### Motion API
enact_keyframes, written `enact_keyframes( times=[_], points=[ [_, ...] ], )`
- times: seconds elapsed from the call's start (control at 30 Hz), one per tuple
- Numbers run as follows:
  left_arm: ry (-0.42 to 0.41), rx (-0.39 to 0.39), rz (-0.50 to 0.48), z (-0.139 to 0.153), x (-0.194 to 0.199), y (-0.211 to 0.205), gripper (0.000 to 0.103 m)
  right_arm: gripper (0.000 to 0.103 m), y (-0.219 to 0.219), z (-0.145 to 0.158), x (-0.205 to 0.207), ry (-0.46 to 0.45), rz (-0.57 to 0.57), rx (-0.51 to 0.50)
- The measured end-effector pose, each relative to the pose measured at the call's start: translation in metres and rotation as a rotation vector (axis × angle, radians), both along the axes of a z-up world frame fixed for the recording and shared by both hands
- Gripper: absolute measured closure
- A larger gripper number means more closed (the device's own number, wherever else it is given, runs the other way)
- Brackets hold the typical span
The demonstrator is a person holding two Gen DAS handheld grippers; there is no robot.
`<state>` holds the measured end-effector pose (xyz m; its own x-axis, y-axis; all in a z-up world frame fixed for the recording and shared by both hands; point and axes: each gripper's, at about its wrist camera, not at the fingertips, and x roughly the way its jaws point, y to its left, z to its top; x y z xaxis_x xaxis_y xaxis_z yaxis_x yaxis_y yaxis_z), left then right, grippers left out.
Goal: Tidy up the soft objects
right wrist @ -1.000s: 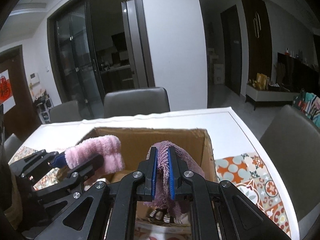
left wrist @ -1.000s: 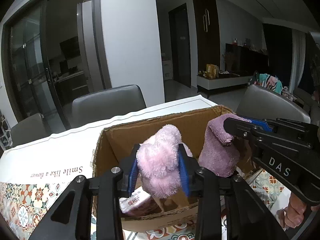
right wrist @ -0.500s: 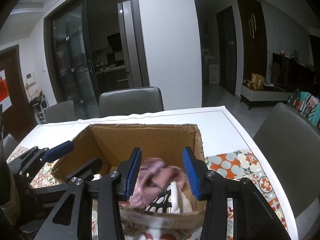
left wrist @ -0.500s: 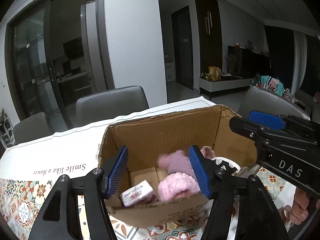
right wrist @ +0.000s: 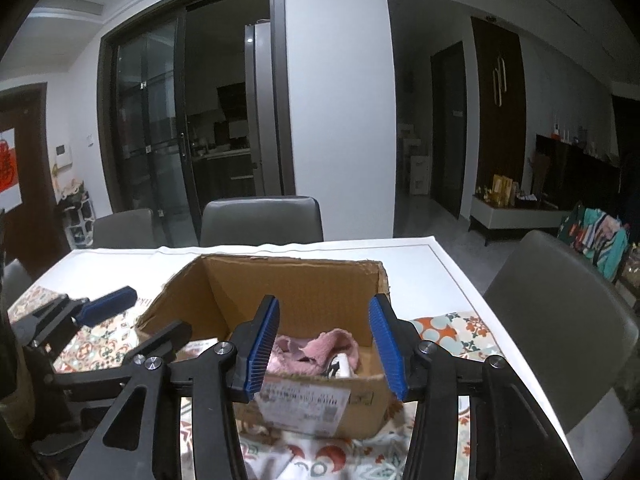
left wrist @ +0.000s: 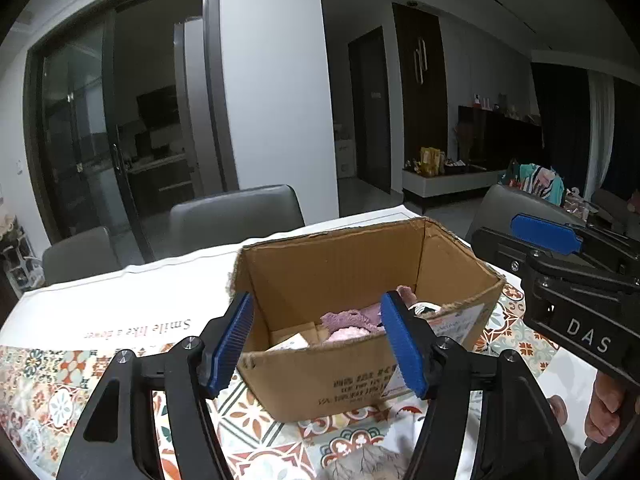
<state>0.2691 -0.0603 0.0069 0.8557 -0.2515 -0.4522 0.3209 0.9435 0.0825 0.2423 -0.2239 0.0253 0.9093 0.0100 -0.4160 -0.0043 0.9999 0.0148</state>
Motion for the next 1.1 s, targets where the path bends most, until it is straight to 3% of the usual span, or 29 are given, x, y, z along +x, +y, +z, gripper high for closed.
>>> enact_keyframes(
  times=[0.6,0.8,1.1],
  points=[
    [-0.05,0.003,0.04,0.004,-0.073,0.021,0.033,0.054,0.001,-0.002,-0.057,-0.002,-0.008,0.064],
    [-0.042,0.002,0.059,-0.008,-0.095,0.03,0.032,0.054,0.0,-0.009,-0.07,0.013,-0.032,0.097],
    [0.014,0.014,0.08,-0.034,-0.106,0.035,0.032,0.054,0.006,-0.033,-0.091,0.032,-0.071,0.04]
  ],
)
